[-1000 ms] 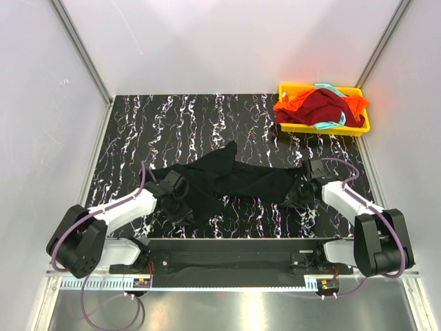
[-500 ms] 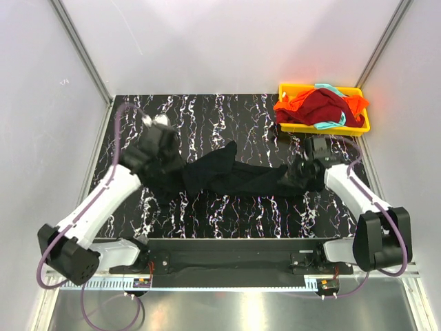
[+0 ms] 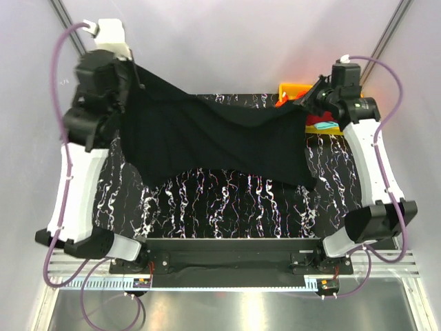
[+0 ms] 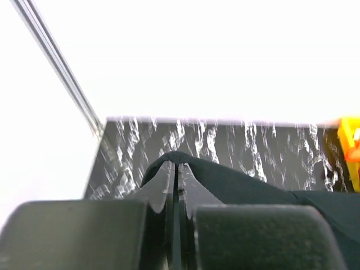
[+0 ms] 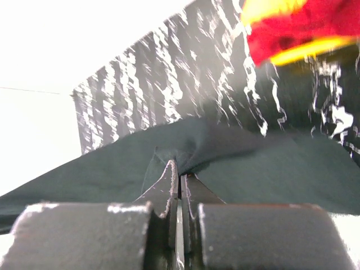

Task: Fold and stack the t-shirts
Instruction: Flatten the tshirt out

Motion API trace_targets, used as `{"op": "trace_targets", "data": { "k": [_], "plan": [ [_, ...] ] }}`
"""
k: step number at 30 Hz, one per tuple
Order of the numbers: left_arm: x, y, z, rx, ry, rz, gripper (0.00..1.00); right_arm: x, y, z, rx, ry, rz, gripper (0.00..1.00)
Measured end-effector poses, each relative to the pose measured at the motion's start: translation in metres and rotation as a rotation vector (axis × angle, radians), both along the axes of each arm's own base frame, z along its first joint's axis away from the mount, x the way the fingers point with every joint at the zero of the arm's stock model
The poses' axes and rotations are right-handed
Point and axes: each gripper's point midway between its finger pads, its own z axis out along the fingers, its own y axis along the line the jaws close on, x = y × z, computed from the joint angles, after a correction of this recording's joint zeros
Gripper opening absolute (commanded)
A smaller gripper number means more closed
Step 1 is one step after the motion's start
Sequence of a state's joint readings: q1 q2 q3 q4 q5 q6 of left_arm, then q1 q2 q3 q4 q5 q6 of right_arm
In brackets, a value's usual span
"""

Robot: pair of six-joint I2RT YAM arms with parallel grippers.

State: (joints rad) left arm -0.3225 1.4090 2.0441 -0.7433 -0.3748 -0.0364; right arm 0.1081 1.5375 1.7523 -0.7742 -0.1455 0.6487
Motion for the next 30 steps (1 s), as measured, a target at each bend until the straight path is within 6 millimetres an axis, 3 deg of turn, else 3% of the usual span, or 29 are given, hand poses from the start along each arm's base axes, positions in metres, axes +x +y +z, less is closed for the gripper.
{"op": "trace_targets", "data": {
  "k": [3,6,10,15,17,19,21,23,27,30],
  "plan": [
    [-0.024,0.004,0.056,0.021,-0.142,-0.042,0.00,-0.019,-0.004,0.035,-0.007,-0.080,0.003,0.00],
    [-0.070,0.009,0.110,0.030,-0.303,-0.104,0.00,-0.058,-0.007,0.070,-0.008,-0.161,0.015,0.00],
    [-0.168,0.024,0.169,0.031,-0.535,-0.193,0.00,-0.140,-0.014,0.133,-0.003,-0.375,0.040,0.00],
    [-0.294,0.048,0.218,0.007,-0.828,-0.270,0.00,-0.246,-0.015,0.194,0.023,-0.649,0.097,0.00],
    [-0.331,0.058,0.234,-0.011,-0.931,-0.279,0.00,-0.273,-0.013,0.209,0.036,-0.719,0.125,0.00],
    [-0.350,0.064,0.244,-0.024,-0.999,-0.279,0.00,-0.287,-0.009,0.216,0.053,-0.750,0.158,0.00],
    [-0.352,0.065,0.250,-0.027,-1.035,-0.273,0.00,-0.285,-0.003,0.209,0.068,-0.725,0.185,0.00],
    [-0.332,0.061,0.245,-0.022,-1.017,-0.260,0.00,-0.273,0.001,0.192,0.078,-0.664,0.198,0.00],
    [-0.255,0.038,0.217,0.015,-0.875,-0.243,0.00,-0.238,0.004,0.145,0.087,-0.483,0.187,0.00],
    [-0.179,0.012,0.188,0.045,-0.737,-0.249,0.00,-0.209,0.003,0.109,0.077,-0.356,0.156,0.00]
  ]
}}
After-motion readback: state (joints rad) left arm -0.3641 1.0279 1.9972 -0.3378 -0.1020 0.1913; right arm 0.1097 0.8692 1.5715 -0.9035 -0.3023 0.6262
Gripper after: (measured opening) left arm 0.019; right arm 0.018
